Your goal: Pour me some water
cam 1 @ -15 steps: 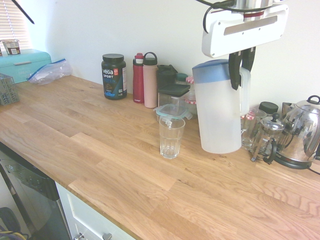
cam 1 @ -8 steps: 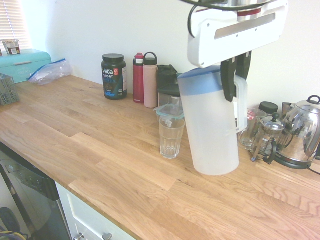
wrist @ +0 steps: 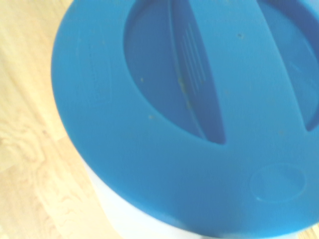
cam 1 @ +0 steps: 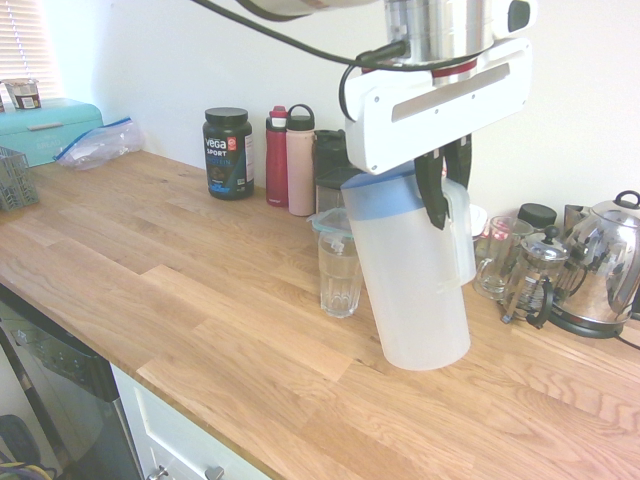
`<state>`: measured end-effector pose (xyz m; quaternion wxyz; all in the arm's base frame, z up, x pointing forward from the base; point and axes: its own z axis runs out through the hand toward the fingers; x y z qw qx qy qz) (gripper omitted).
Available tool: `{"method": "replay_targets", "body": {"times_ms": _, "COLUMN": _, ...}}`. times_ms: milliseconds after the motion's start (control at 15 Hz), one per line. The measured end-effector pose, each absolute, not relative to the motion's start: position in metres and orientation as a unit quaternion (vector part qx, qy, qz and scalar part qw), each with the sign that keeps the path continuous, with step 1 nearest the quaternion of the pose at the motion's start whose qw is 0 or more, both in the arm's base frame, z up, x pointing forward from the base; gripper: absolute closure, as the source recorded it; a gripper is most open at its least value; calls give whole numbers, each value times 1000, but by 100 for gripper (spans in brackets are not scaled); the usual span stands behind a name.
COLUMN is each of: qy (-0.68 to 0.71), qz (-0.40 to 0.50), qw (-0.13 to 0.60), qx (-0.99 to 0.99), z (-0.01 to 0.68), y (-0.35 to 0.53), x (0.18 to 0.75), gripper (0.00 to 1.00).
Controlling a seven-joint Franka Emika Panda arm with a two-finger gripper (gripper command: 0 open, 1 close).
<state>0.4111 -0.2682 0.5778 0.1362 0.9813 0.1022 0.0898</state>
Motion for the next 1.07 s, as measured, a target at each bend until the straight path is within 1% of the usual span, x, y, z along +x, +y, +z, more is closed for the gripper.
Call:
{"method": "replay_targets", "body": {"times_ms": 467, "qy": 120, "qz": 52, "qw": 233, "qx": 964, "z": 559, "y": -244, "x": 434, "gripper": 100}}
{"method": "replay_targets", "body": {"times_ms": 733, "qy": 133, "qz": 44, "qw": 263, "qx": 955, "z": 548, "y": -215, "x": 447, "gripper": 100}}
{"method": "replay_targets", "body": {"times_ms": 1067, "qy": 151, "qz": 37, "qw": 305, "qx": 940, "z": 551, "y": -202, "x": 454, "gripper": 100}}
